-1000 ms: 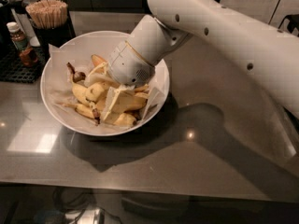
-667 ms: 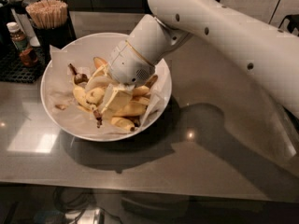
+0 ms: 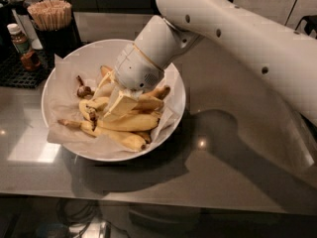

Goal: Pick banana from white bowl

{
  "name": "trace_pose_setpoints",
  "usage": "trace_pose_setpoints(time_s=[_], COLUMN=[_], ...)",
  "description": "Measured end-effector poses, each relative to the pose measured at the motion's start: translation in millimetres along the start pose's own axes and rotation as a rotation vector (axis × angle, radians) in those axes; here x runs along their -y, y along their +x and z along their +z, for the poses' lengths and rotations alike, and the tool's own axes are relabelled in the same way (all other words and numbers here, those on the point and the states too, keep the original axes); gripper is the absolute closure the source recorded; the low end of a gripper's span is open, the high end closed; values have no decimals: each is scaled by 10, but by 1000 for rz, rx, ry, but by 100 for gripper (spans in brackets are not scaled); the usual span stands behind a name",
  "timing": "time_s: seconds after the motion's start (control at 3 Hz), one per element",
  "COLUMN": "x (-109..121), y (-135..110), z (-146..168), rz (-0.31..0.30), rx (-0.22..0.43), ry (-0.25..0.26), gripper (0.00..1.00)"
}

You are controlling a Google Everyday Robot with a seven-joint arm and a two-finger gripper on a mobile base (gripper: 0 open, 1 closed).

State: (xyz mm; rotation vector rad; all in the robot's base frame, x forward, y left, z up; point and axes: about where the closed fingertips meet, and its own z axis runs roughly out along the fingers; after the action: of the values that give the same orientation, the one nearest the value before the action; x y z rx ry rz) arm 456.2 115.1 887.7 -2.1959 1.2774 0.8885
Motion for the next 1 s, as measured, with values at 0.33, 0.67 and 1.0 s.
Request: trace_pose_setpoints(time_s=[0.33,0.67,1.0], x=[-110,-427,-891], y=[-282,-760,-1159], z=[-280,-731,-1183], rz=[-28,-102,-183], rx=[-24,-26,-30], ry=[51,164,306], gripper=[100,100,100])
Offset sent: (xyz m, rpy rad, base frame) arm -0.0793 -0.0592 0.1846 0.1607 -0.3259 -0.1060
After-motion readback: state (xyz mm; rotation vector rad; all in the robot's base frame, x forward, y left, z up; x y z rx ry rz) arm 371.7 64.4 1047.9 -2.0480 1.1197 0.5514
